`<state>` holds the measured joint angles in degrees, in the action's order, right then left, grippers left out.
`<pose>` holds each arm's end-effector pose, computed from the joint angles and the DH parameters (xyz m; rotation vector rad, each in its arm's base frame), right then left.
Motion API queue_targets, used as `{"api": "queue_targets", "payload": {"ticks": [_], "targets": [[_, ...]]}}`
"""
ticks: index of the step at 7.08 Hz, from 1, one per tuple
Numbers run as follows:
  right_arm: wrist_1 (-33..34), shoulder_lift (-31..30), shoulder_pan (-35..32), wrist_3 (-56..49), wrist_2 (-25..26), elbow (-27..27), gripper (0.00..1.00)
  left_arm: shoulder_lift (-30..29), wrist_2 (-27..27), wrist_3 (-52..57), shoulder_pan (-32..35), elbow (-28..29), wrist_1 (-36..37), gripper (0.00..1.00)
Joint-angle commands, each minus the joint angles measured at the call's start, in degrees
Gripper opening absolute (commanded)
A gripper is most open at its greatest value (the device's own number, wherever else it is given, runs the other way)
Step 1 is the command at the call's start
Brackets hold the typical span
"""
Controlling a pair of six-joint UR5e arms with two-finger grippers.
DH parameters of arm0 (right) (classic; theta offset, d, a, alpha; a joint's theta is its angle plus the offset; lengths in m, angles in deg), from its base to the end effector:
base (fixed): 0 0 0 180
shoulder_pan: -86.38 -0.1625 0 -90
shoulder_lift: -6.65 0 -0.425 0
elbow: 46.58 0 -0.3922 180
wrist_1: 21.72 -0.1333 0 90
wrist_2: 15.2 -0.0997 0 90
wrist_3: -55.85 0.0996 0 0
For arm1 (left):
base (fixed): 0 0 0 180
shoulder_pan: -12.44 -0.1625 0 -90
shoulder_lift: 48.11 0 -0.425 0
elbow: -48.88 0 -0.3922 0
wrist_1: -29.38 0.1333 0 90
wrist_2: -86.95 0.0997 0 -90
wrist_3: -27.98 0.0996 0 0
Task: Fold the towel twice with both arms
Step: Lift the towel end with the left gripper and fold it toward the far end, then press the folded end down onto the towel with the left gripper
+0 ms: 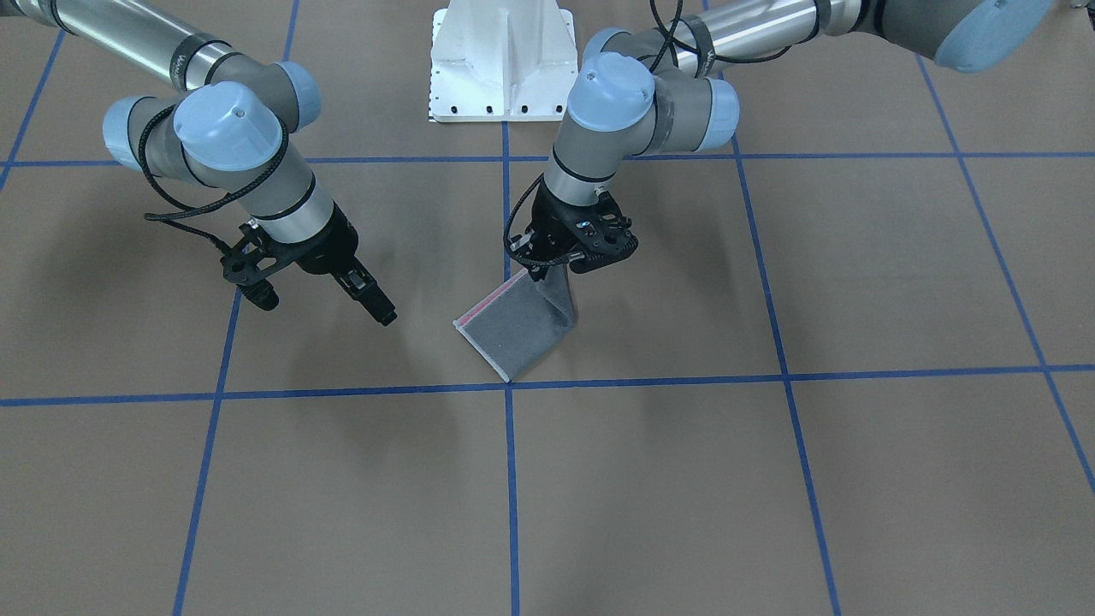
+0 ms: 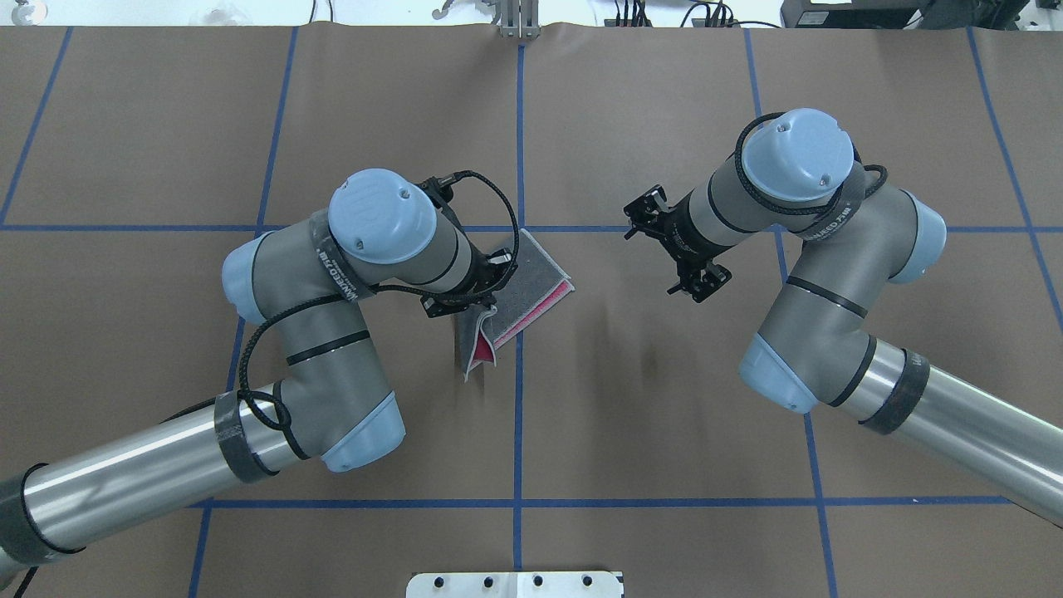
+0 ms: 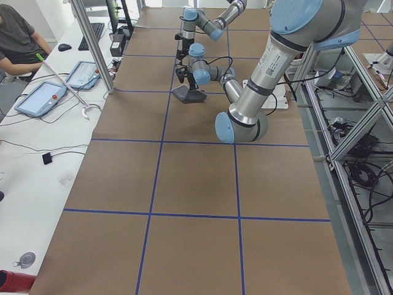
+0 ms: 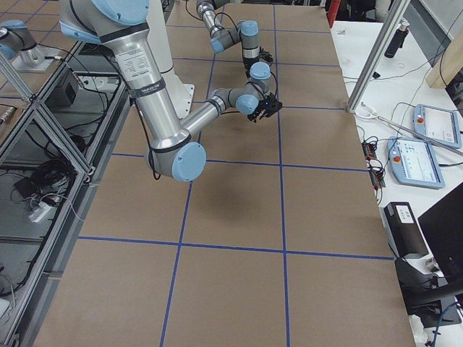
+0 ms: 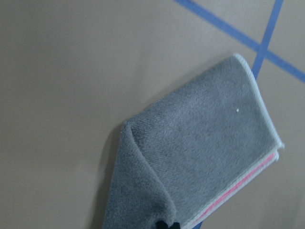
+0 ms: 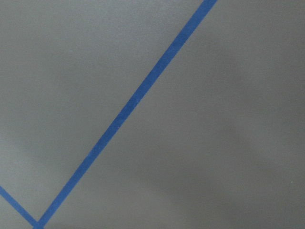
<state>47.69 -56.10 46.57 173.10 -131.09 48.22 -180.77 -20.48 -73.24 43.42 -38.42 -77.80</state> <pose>-0.4485 -0.4907 0.3073 -0.3288 -0.9745 0.8628 0.5662 -0.4606 0.1910 -0.1058 1.0343 -0.5185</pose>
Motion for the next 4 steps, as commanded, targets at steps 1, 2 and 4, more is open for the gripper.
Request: {"api": "queue_targets", "payload": {"ticks": [1, 2, 4], "targets": [[-0.07, -0.09, -0.35, -0.18, -0.3, -0.23, 1.0, -3.73, 0.02, -4.42, 0.93, 3.96, 1.19, 0.0], [0.02, -0.44, -3.58, -2.27, -2.92, -0.06, 1.0, -6.44, 0.02, -6.87, 1.54, 8.07, 1.19, 0.0], [-0.07, -3.5, -8.51, -7.8, -8.91, -0.23, 1.0, -9.71, 0.02, -7.68, 2.59, 12.57, 1.01, 0.0]]}}
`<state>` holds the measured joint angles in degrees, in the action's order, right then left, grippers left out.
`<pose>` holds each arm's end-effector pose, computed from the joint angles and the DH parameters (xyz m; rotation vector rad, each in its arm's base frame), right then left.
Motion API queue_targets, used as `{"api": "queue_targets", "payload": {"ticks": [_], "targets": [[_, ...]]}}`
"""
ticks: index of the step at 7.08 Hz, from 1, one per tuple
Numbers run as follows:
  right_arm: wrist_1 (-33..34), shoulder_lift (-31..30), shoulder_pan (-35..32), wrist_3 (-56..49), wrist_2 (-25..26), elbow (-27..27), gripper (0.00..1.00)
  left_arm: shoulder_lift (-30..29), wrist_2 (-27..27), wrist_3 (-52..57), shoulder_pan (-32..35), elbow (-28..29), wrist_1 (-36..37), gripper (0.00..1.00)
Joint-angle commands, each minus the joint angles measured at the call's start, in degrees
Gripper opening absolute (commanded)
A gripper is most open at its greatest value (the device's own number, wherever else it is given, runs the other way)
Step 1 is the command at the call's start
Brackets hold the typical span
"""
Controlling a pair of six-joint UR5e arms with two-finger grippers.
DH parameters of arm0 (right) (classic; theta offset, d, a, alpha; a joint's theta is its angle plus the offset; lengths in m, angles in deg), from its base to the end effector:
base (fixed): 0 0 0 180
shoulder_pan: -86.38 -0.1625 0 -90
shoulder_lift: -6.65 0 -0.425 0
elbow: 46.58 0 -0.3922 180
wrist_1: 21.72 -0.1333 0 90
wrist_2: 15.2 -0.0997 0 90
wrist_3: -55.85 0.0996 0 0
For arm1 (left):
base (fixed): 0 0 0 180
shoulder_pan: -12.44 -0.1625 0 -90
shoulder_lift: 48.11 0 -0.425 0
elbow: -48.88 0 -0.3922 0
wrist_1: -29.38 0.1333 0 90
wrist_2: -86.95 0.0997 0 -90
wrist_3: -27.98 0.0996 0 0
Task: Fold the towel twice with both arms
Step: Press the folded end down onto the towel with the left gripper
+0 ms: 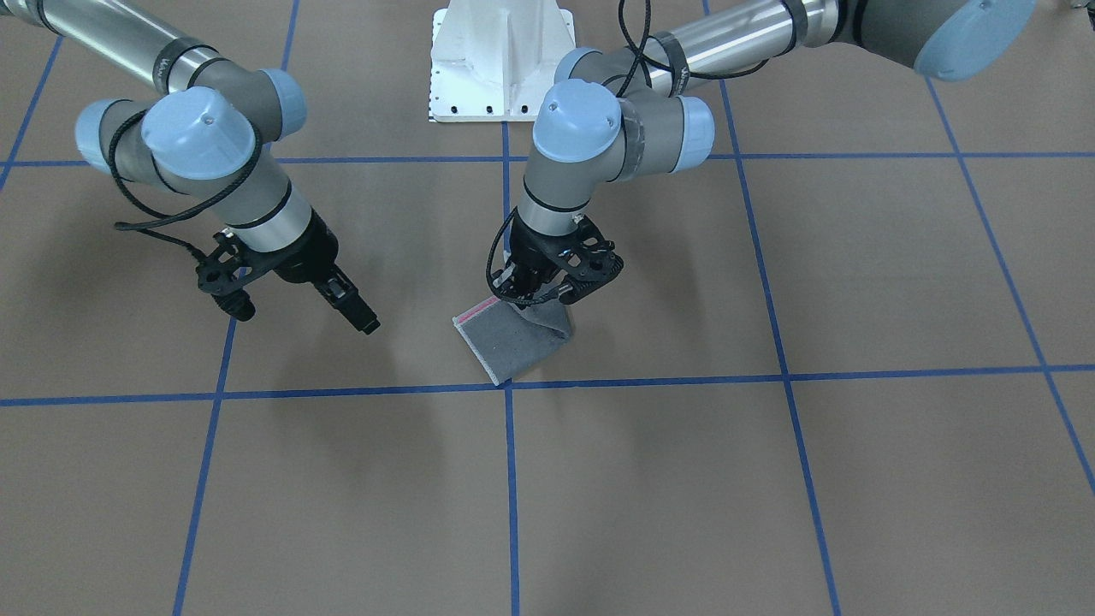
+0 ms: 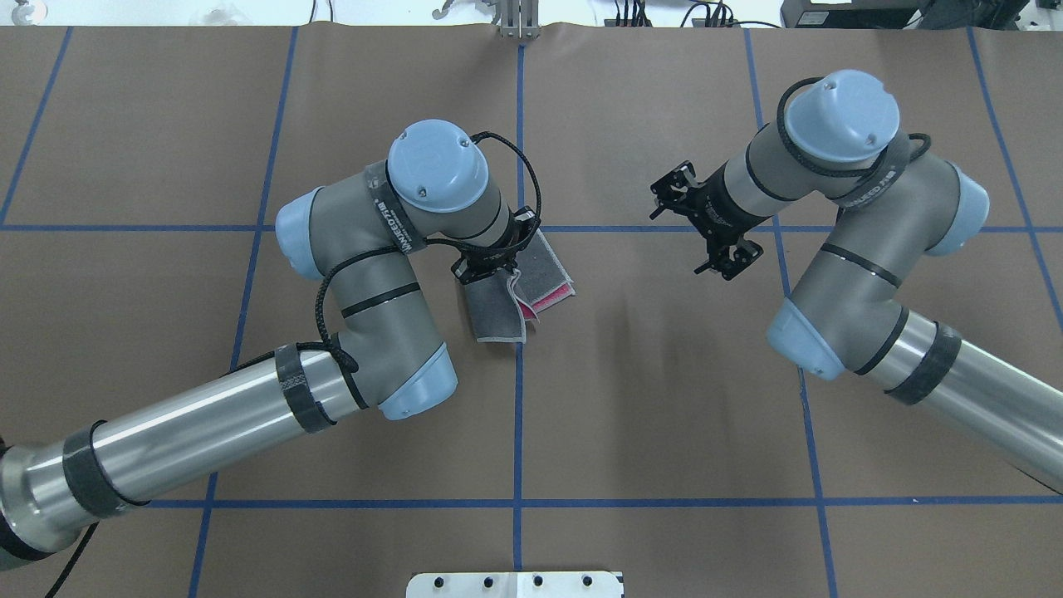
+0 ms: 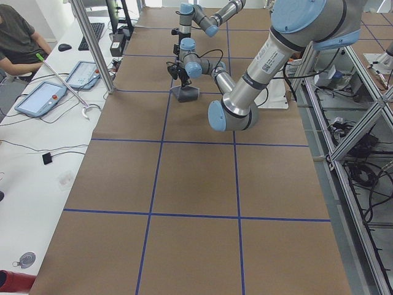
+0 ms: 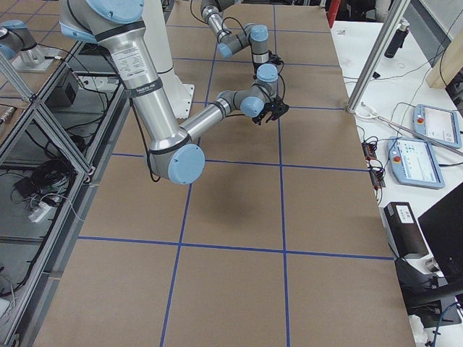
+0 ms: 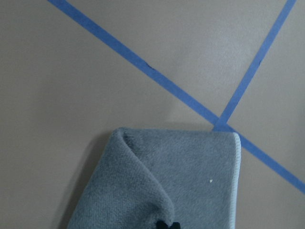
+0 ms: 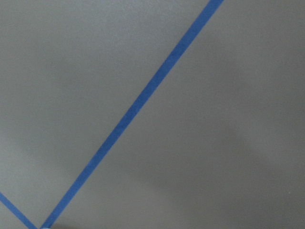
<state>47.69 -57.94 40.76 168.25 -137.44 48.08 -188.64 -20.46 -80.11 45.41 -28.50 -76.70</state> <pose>-0.3974 -0.5207 0.3262 -0.3516 -0.9769 0.8348 0.5922 -0.5075 0.1669 -0.1608 0.9830 -0.6752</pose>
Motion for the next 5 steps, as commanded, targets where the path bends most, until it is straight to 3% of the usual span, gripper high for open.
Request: {"api": "queue_targets", "payload": {"ticks": [1, 4, 5], "targets": [[0.11, -2.03, -3.32, -5.23, -2.48, -0.26, 1.0, -2.99, 0.0, -1.07, 1.21, 4.24, -0.35, 0.0], [0.03, -2.74, -3.24, -5.52, -2.48, -0.43, 1.0, -5.54, -0.09, -7.47, 1.92, 7.06, -0.61, 0.0], [-0.06, -2.74, -3.24, -5.52, -2.39, -0.96, 1.0, -7.81, -0.09, -8.97, 1.83, 10.98, -1.22, 0.0]]}}
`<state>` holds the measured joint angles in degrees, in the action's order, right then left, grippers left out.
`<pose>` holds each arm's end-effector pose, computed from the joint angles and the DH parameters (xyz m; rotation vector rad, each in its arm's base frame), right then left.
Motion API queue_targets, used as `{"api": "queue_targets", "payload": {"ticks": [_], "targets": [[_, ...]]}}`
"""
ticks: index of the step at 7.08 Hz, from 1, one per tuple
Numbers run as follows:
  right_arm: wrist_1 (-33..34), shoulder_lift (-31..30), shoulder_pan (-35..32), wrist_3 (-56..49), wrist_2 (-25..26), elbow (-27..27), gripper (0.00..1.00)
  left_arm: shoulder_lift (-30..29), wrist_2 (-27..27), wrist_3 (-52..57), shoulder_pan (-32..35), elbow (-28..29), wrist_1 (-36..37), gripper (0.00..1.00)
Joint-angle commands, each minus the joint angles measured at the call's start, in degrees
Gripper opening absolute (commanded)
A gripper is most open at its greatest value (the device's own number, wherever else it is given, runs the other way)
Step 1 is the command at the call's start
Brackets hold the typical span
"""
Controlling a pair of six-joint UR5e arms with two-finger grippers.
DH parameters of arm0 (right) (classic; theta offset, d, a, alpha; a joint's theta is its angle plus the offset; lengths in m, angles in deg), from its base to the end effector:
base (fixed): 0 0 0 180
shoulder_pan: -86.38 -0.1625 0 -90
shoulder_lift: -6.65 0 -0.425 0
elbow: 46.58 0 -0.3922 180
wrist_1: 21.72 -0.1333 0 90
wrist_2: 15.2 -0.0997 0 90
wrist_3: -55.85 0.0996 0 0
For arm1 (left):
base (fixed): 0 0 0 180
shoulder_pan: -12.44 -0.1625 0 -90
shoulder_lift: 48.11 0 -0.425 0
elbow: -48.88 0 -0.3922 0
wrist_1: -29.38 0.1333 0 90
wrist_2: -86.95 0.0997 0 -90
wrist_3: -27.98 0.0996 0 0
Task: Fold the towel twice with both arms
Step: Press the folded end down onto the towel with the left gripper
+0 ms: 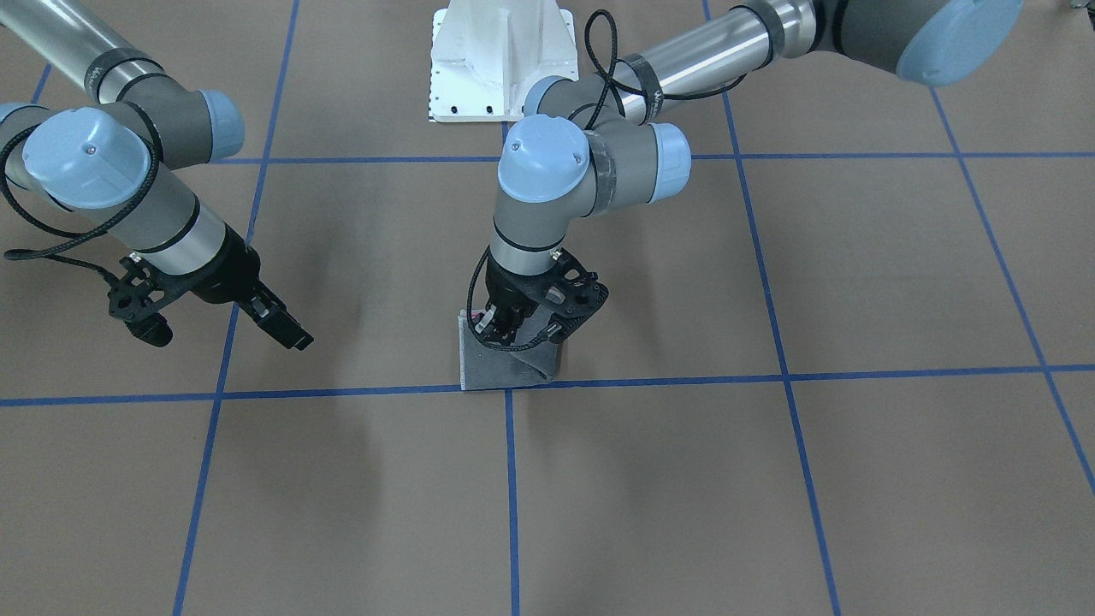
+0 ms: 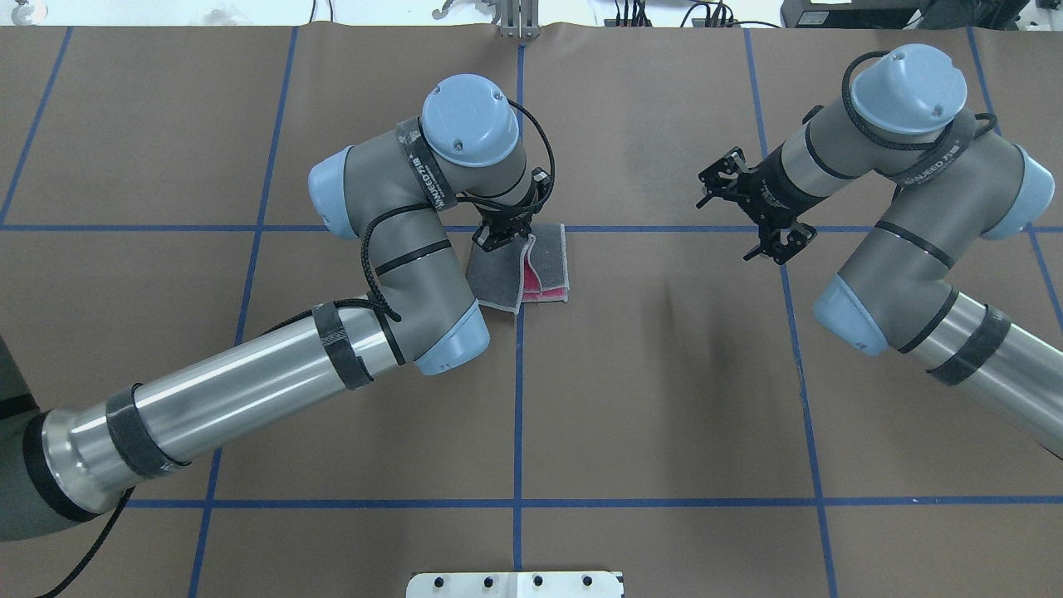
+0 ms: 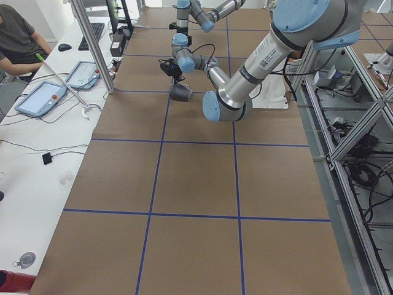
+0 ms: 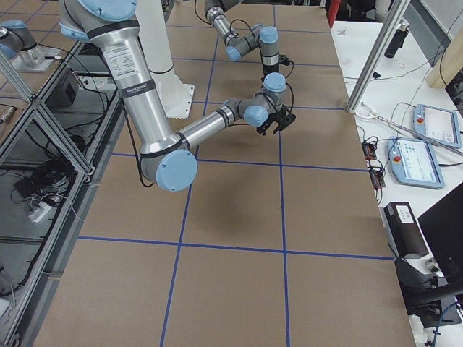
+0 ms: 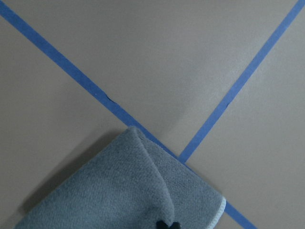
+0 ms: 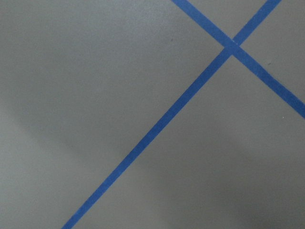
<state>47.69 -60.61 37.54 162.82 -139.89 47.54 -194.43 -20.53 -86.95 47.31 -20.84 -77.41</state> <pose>-0.3648 -0.5337 0.3592 -0.3369 -0.9533 0.8026 0.6028 -0.5460 0.1454 -0.2090 0.9645 -0.8205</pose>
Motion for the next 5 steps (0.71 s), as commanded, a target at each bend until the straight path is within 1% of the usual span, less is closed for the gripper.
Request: {"api": "queue_targets", "payload": {"ticks": [1, 2, 3, 5], "targets": [[-0.24, -0.5, -0.37, -0.18, -0.02, -0.43, 1.0, -4.21, 0.08, -2.23, -0.06, 6.31, -1.57, 0.0], [0.02, -0.59, -0.9, -1.4, -0.02, -0.51, 1.0, -4.24, 0.08, -2.24, 0.03, 6.61, -1.66, 0.0], [-0.07, -1.12, -0.99, -2.02, 0.06, -0.6, 1.0, -4.59, 1.21, -2.32, 0.12, 6.61, -1.66, 0.0], [-0.07, -1.21, -1.08, -2.12, -0.02, -0.6, 1.0, -6.52, 1.66, -4.07, -0.06, 8.97, -1.66, 0.0]]}}
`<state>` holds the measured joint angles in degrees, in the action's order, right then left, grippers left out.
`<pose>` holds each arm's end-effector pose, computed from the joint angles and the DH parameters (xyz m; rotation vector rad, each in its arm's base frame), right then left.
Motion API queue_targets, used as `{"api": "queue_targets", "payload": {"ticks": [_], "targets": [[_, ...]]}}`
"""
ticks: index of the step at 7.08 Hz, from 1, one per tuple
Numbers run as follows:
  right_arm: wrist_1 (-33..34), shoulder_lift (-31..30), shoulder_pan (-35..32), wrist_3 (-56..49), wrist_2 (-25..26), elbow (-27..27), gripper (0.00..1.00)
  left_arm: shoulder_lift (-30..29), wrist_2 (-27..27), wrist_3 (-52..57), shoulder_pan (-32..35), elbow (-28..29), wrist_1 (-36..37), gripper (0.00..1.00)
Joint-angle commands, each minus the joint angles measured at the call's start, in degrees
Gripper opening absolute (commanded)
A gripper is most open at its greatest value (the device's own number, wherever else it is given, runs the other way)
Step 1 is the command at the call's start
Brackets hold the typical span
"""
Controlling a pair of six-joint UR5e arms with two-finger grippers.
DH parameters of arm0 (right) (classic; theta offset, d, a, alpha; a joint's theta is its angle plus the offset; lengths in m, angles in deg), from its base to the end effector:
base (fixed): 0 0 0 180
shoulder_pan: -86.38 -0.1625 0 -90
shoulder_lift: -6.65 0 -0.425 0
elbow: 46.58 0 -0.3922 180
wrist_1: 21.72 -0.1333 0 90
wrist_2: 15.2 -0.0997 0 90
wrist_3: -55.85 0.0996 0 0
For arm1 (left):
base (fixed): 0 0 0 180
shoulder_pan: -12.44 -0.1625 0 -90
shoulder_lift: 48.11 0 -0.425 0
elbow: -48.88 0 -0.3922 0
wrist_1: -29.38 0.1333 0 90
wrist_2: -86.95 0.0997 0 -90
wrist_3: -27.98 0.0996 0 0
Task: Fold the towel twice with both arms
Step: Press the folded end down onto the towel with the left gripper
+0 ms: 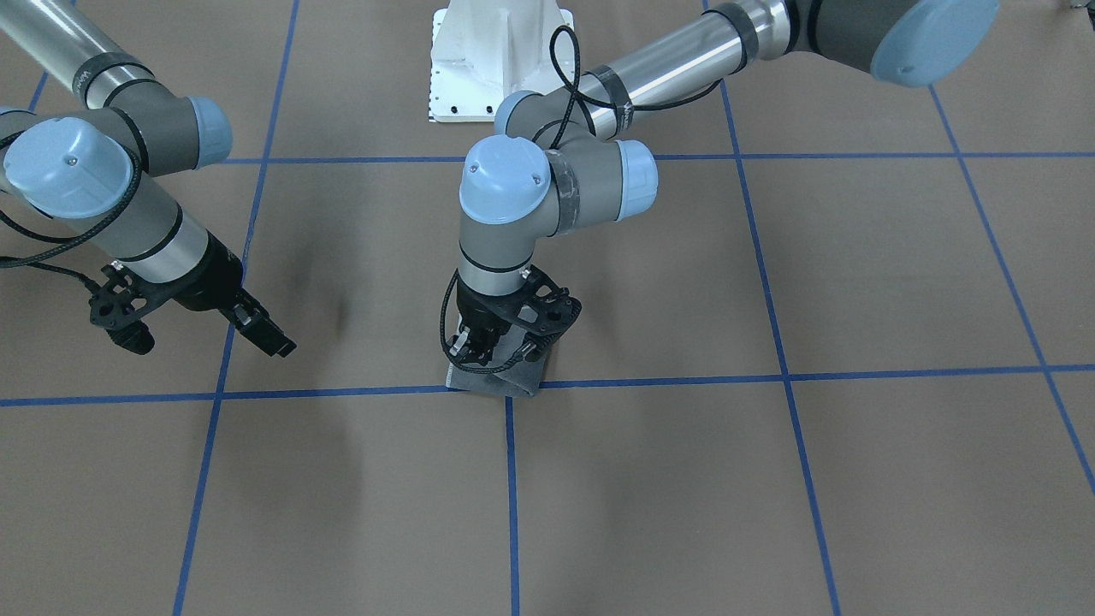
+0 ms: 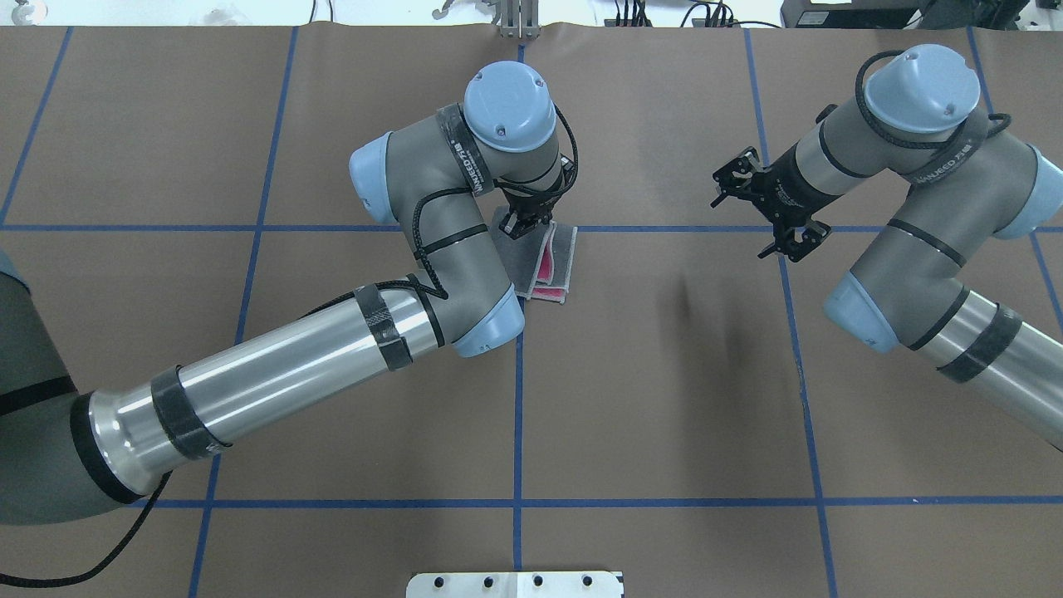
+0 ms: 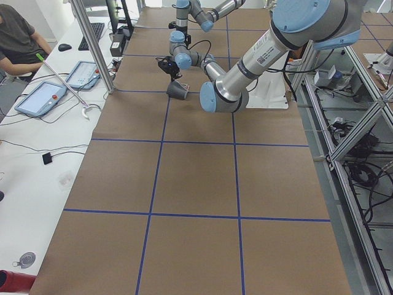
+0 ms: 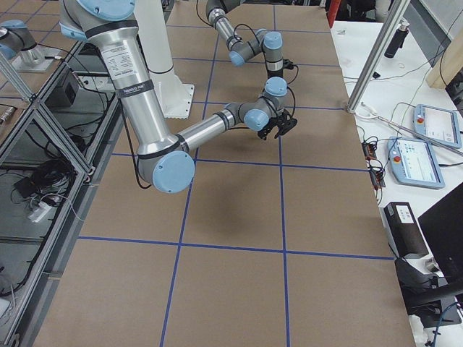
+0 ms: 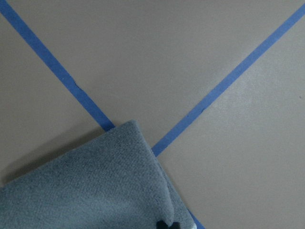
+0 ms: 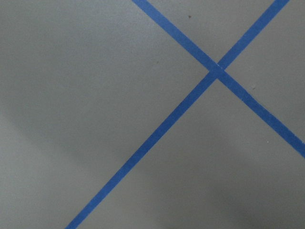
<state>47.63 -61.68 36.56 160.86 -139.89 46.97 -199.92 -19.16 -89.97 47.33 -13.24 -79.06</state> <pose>-0.3544 -0.5384 0.3758 -0.3228 -0.9360 0.7991 0.6258 -0.5652 0.1238 -0.2132 0.9551 -0.8835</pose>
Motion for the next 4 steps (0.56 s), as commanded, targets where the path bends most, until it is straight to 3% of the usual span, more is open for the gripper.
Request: {"api": "queue_targets", "payload": {"ticks": [1, 4], "targets": [[-0.01, -0.14, -0.1, -0.07, 0.06, -0.11, 1.0, -1.38, 0.37, -1.15, -0.08, 1.82, -0.02, 0.0], [-0.01, -0.23, -0.01, -0.07, -0.02, -0.11, 1.0, -2.52, 0.37, -2.19, -0.17, 3.05, -0.1, 0.0]]}}
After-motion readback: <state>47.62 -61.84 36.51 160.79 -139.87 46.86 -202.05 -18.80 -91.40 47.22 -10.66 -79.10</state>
